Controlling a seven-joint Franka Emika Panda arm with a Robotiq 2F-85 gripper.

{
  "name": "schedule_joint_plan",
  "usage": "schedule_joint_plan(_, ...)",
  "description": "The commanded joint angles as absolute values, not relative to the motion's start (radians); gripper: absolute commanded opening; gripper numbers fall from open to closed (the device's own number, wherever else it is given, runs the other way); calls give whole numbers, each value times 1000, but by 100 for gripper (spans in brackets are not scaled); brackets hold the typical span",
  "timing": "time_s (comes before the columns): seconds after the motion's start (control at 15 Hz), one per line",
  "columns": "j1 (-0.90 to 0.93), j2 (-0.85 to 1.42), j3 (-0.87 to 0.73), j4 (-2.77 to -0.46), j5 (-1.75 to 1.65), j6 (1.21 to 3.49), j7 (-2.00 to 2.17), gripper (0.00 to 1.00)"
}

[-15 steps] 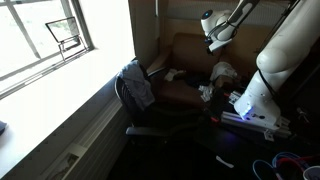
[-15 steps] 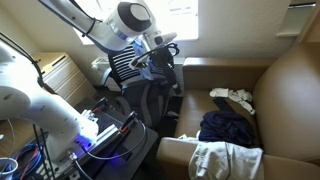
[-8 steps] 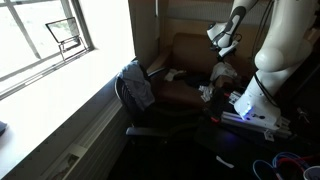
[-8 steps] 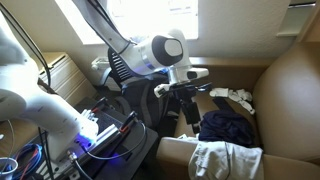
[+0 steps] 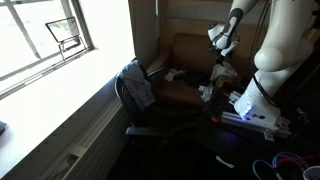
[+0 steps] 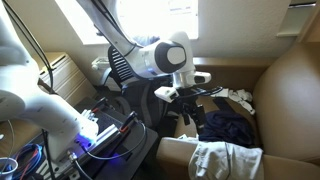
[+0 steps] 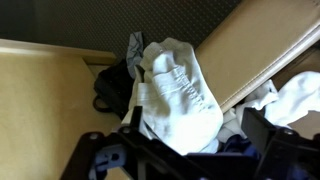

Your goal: Get the white shirt on the brown chair and put it on the black chair

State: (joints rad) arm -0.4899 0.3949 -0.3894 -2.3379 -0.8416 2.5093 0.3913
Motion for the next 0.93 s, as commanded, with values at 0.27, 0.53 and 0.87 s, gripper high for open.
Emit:
schedule_joint_plan(0.27, -569, 515, -374, -2258, -641, 2480, 24, 100)
schedule_joint_plan(0.53, -608, 546, -331, -2232, -589, 2444, -165, 100)
schedule_joint_plan(0.87, -705, 659, -279, -2105, -497, 2421, -523, 100)
